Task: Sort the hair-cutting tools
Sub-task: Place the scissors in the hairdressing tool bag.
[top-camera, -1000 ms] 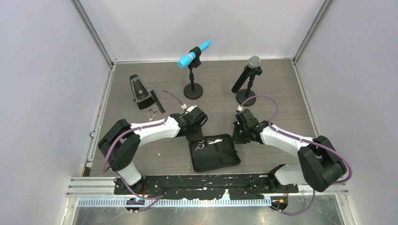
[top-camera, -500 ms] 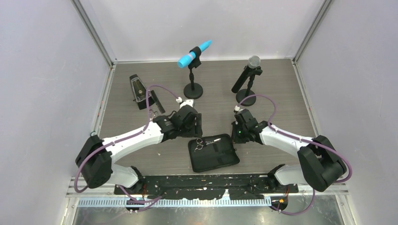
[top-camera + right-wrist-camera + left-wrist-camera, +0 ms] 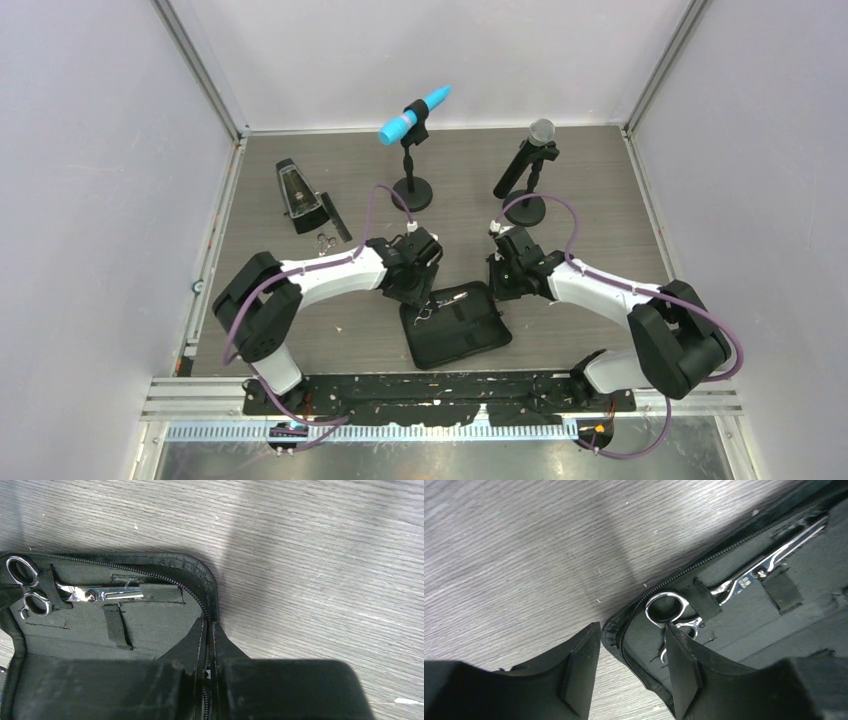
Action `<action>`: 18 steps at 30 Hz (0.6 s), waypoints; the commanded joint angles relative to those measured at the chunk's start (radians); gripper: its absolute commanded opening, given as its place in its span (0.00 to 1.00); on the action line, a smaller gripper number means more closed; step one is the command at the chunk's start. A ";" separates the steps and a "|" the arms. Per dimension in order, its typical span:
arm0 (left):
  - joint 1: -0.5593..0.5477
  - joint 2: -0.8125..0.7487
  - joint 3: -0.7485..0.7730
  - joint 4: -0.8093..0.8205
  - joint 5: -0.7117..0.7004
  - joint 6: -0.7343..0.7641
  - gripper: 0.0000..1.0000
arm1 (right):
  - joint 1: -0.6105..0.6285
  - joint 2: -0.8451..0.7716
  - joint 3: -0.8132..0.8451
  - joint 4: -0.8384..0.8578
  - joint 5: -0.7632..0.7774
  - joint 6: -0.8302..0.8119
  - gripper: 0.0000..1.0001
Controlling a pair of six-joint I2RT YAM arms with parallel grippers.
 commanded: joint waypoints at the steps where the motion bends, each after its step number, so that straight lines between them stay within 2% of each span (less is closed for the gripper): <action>1: 0.021 0.047 0.062 -0.070 0.046 0.047 0.51 | 0.004 0.011 0.039 0.017 -0.006 -0.026 0.05; 4: 0.044 0.062 0.067 -0.088 0.044 0.045 0.41 | 0.004 0.017 0.039 0.020 -0.007 -0.027 0.05; 5: 0.053 0.059 0.062 -0.089 0.045 0.046 0.40 | 0.004 0.020 0.040 0.022 -0.006 -0.030 0.05; 13: 0.059 0.030 0.033 -0.082 0.154 0.066 0.47 | 0.004 0.055 0.062 0.026 -0.010 -0.035 0.05; 18: 0.056 -0.085 0.021 -0.073 0.114 0.064 0.48 | 0.004 0.055 0.073 0.026 -0.019 -0.035 0.05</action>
